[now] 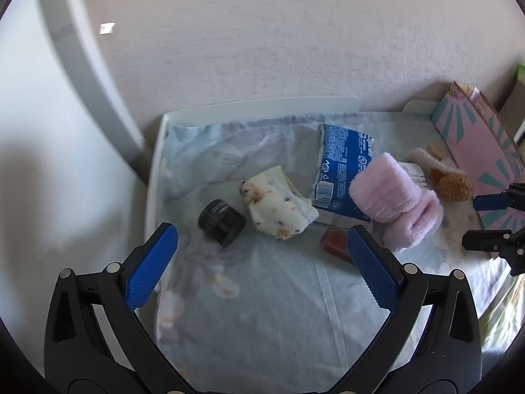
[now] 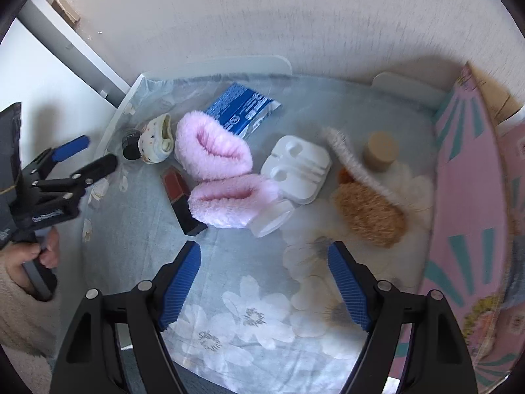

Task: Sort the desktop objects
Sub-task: 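Grasp the white patterned sock with the left tool while the right tool grasps a pink sock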

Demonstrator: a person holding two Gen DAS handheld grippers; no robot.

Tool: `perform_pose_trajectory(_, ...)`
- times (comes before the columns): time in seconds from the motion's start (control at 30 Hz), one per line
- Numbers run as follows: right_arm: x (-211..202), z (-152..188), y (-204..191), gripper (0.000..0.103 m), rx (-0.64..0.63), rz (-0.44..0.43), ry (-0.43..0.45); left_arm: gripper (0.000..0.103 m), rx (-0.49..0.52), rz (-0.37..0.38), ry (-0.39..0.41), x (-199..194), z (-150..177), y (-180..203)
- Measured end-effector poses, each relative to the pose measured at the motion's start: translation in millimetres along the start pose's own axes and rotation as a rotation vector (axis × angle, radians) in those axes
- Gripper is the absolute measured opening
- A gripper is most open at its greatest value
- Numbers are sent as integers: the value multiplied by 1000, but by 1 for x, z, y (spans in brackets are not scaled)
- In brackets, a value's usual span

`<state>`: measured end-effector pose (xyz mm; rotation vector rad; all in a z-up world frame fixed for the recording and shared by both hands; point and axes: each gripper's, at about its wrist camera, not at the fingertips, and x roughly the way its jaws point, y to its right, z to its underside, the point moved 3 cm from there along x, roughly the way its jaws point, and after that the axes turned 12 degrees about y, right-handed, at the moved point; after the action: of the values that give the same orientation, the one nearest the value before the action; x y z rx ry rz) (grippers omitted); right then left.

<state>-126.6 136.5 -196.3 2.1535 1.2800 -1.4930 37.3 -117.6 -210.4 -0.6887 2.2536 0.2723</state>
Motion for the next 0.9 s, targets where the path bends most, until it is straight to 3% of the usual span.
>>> perform_pose_trajectory(0.27, 22, -7, -15, 76, -23, -28, 20, 95, 160, 22, -39, 46, -8, 13)
perform_pose_trajectory(0.37, 30, -10, -16, 76, -44, -38, 17, 84, 164, 43, -72, 59, -5, 12)
perform_pose_trajectory(0.53, 41, -14, -20, 74, -92, -46, 10, 74, 126, 89, -85, 68, 1, 11)
perform_pose_trajectory(0.63, 45, -15, -26, 64, -154, -33, 12, 67, 118, 98, -91, 70, 5, 14)
perform_pose_trajectory(0.8, 43, -17, -27, 22, -243, -9, 22, 50, 96, 99, -83, 69, 4, 13)
perform_pose_trajectory(0.9, 42, -18, -23, 13, -263, 15, 18, 39, 53, 94, -71, 67, 0, 9)
